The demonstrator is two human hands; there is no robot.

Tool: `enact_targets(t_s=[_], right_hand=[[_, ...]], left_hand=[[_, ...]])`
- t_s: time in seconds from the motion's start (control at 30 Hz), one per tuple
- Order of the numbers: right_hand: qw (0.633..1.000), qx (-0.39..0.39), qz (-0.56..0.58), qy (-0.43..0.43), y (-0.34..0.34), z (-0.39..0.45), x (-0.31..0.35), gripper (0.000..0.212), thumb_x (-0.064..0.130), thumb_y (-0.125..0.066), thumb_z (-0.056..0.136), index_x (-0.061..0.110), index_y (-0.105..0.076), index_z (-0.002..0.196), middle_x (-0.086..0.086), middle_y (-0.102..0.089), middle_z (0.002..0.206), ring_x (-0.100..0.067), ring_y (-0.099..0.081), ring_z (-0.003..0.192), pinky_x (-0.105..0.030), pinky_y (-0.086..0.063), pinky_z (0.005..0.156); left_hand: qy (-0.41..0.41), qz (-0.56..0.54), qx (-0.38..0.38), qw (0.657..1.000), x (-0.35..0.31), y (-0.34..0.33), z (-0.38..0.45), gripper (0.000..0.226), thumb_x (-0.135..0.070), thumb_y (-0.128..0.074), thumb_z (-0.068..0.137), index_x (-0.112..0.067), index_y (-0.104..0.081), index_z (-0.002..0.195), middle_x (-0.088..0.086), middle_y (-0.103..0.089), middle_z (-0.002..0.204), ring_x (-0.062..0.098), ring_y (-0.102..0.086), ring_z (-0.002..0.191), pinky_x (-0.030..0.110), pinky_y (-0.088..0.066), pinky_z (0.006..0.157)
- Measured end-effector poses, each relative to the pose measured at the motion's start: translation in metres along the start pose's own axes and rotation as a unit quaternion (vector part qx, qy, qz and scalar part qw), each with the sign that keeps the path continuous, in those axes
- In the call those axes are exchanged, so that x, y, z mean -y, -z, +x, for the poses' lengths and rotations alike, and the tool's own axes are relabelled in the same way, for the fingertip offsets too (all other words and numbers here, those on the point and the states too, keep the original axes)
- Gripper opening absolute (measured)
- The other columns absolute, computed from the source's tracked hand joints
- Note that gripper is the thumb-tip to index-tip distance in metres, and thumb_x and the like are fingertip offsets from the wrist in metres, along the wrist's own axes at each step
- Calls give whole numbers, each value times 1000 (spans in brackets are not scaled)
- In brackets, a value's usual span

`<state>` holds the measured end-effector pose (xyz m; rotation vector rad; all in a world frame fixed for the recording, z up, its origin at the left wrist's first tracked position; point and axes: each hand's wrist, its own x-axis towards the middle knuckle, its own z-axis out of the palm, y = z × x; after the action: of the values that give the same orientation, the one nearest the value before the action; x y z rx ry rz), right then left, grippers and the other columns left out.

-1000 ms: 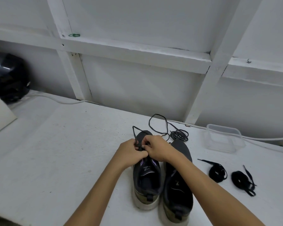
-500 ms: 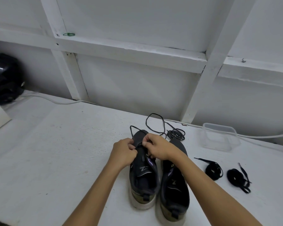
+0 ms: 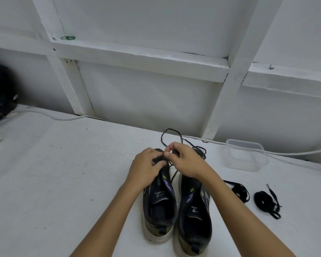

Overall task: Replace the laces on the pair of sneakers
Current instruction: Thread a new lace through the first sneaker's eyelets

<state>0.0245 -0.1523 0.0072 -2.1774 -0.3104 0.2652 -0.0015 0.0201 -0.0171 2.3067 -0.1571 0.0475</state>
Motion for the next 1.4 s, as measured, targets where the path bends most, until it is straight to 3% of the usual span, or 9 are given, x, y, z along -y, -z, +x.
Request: enact_targets(t_s=[0.13, 0.3, 0.4, 0.57, 0.67, 0.87, 1.07, 1.17, 1.4], right_hand=[[998, -43, 32, -33, 6, -2, 0, 26, 29, -40, 106, 30, -66, 106, 17, -61, 72, 6, -55, 62, -19, -39, 65], [977, -133, -167, 28, 14, -2, -10, 29, 23, -45, 107, 19, -72, 116, -2, -57, 105, -15, -51, 104, -27, -41, 84], [957, -175, -231, 1, 19, -1, -11, 23, 31, -53, 103, 29, -76, 98, 5, -54, 89, -20, -52, 95, -32, -38, 70], [987, -140, 36, -77, 19, -8, -8, 18, 31, -60, 95, 29, -78, 93, 18, -74, 79, 3, -67, 80, -22, -47, 71], [981, -112, 125, -102, 12, -13, -12, 15, 26, -61, 97, 26, -74, 104, 14, -76, 84, 4, -66, 69, -19, -49, 66], [941, -82, 272, -184, -5, -13, -16, 9, 13, -60, 100, 9, -59, 108, 2, -79, 88, -9, -75, 81, -27, -58, 64], [934, -116, 277, -196, -13, -13, -19, 9, 14, -79, 87, 14, -74, 79, 8, -71, 70, -3, -67, 66, -21, -55, 61], [929, -112, 286, -205, -17, -12, -19, 7, 6, -79, 86, 8, -75, 80, 1, -70, 70, -8, -67, 65, -21, -56, 62], [948, -115, 219, -198, -25, -12, -19, 10, 3, -76, 85, 12, -75, 81, -7, -76, 80, -19, -76, 76, -28, -62, 71]], left_hand=[[85, -82, -33, 992, 3, -6, 4, 9, -27, -61, 97, -32, -65, 90, -17, -71, 73, -1, -64, 73, 17, -46, 65], [142, -110, -50, 982, 10, -7, -2, 46, -26, -55, 100, -29, -41, 144, -13, -72, 75, -1, -66, 74, 13, -44, 62], [122, -102, -51, 986, 7, -8, -5, 59, -23, -51, 102, -36, -24, 153, -11, -72, 80, 4, -68, 76, 17, -49, 66], [115, -92, -71, 987, 5, -8, -8, 16, -15, -47, 103, -30, -43, 108, -5, -69, 79, -1, -66, 62, 11, -45, 50], [72, -38, -21, 996, 7, -7, -9, 34, -4, -43, 99, -31, -56, 82, -9, -66, 76, 0, -62, 64, 11, -44, 54], [70, -14, 3, 997, 4, -8, -9, 31, -6, -51, 97, -22, -77, 100, -10, -73, 97, 6, -67, 89, 18, -51, 85], [94, -36, 4, 995, 7, -8, -11, 31, -6, -54, 94, -24, -78, 100, -11, -75, 96, 3, -69, 88, 16, -52, 83], [97, -26, 1, 995, 9, -10, -11, 25, -9, -60, 91, -25, -78, 99, -15, -71, 89, -4, -64, 78, 3, -46, 72], [93, -41, -12, 995, 12, -15, -12, 15, -14, -73, 86, -20, -77, 100, -14, -69, 85, -1, -64, 75, 2, -45, 68]])
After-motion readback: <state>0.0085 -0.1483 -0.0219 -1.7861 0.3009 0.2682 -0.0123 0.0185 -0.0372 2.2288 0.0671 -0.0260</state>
